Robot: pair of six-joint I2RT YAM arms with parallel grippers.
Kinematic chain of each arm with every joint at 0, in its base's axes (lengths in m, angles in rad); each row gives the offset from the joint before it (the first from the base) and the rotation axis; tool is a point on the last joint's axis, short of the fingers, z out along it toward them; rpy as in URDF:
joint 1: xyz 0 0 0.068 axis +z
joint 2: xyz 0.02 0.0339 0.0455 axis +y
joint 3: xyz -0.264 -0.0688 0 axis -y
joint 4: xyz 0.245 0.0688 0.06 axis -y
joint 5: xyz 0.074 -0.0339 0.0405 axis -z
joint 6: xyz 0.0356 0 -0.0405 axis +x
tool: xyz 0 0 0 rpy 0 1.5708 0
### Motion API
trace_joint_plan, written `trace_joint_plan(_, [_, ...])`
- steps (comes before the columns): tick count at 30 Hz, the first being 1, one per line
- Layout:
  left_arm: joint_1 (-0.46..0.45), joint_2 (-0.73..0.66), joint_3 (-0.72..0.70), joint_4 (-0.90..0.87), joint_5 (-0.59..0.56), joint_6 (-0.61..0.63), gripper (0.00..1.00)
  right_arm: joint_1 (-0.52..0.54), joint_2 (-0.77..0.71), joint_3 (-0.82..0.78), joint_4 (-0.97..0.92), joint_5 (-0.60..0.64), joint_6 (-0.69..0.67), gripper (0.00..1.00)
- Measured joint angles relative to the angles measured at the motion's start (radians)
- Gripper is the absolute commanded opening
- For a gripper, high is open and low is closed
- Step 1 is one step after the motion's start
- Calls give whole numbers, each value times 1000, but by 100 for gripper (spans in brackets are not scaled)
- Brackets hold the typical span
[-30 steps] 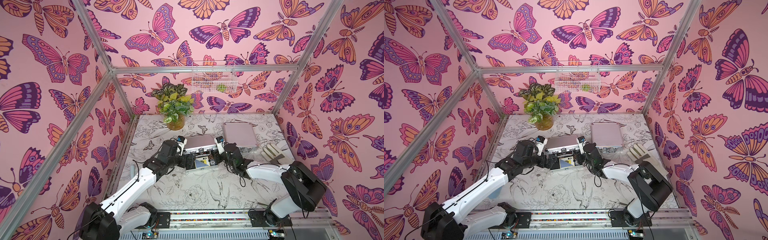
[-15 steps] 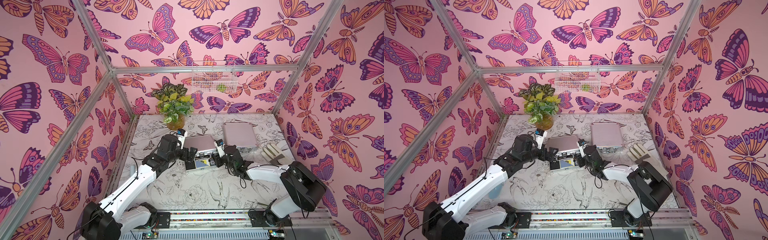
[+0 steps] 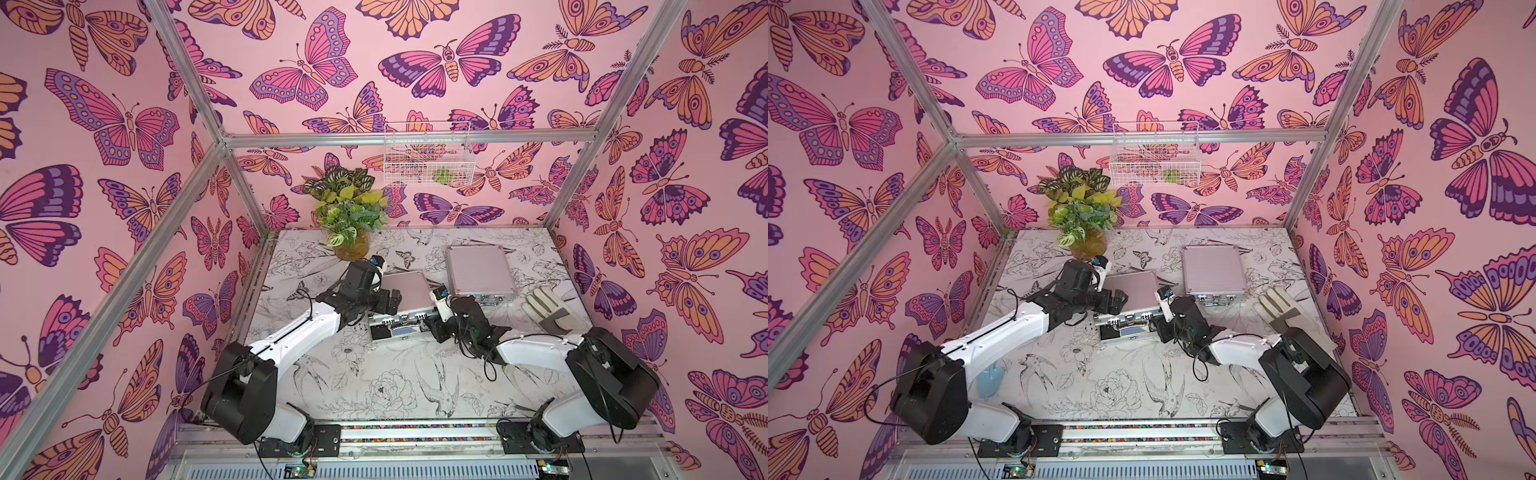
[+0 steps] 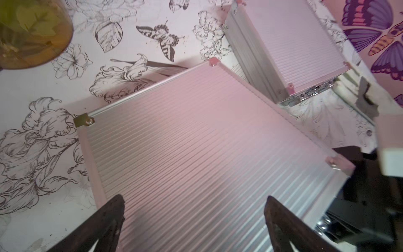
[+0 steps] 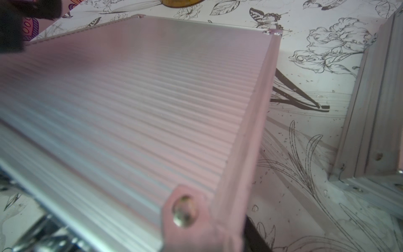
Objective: Close the poker set cases
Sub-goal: Close the lid of the poker set case.
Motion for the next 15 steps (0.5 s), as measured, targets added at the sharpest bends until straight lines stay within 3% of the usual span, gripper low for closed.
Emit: trace_joint_plan(15, [-12,100,17,25,-41,-17,100,2,-51,-45,-82,-7,18,43])
